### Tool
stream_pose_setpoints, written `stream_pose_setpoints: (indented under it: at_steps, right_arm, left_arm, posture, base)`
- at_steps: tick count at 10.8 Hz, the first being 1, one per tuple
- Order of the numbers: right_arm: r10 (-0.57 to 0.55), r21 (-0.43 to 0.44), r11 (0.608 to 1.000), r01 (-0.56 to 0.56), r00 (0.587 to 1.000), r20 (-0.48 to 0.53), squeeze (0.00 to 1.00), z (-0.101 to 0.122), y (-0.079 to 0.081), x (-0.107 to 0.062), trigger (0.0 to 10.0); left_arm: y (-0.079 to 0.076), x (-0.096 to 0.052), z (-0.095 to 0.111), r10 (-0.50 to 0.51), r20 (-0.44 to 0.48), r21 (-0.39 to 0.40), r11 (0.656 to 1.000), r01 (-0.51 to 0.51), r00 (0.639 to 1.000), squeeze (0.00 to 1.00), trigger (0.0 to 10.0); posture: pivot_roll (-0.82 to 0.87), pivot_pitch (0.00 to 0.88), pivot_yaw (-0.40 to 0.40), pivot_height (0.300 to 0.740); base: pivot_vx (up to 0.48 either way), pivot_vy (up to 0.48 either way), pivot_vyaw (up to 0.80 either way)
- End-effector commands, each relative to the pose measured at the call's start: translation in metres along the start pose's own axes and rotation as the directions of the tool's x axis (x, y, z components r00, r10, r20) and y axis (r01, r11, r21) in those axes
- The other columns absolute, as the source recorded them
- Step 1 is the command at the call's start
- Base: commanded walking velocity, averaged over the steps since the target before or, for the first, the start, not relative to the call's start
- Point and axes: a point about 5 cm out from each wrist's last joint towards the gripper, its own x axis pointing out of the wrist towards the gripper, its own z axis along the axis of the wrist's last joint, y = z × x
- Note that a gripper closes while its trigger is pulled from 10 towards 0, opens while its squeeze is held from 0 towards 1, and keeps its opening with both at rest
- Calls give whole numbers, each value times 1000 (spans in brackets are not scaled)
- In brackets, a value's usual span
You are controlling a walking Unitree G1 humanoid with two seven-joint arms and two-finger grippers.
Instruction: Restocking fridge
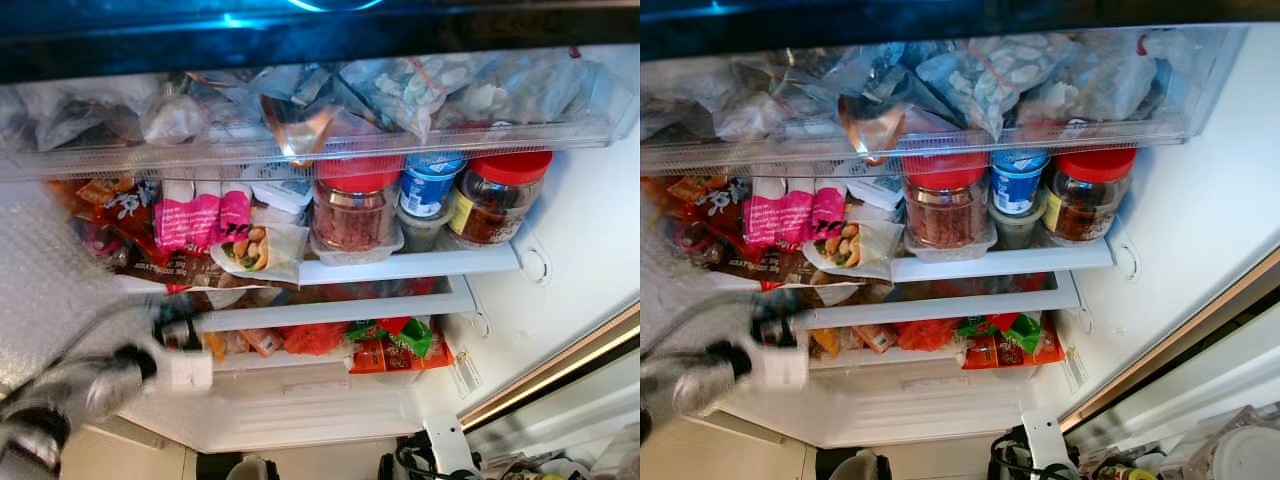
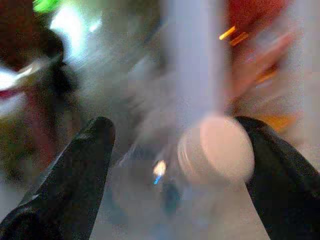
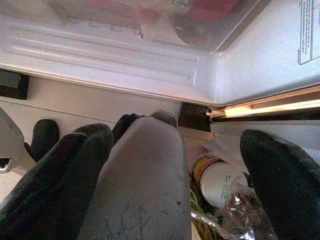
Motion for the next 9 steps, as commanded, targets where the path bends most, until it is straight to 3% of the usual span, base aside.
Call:
stream_pose_setpoints:
  at_steps: [1, 4, 7, 9]
  right_arm:
    - [1, 21, 1000, 3, 985, -172, 0, -44, -1, -10, 10000]
    - [0, 15, 1000, 3, 985, -170, 0, -43, -2, -10, 10000]
    - [-2, 14, 1000, 4, 986, -168, 0, -43, -2, -10, 10000]
    - [0, 14, 1000, 2, 986, -168, 0, -42, -1, -10, 10000]
  left_arm:
    - [6, -6, -12, 19, -60, 45, 999, -17, 998, 0, 10000]
    - [8, -11, -24, 75, -156, 101, 993, -59, 985, 0, 10000]
    - [8, -10, -23, 130, -174, 96, 989, -114, 976, 0, 10000]
    - [5, -7, -11, 163, -116, -50, 984, -170, 980, 0, 10000]
  posture:
    - [-32, 146, -7, 656]
    - [-22, 141, -11, 656]
    - [-23, 141, -11, 656]
    - [-20, 138, -7, 656]
  base:
    - [0, 0, 0]
    - [0, 0, 0]
    - [0, 0, 0]
    - [0, 0, 0]
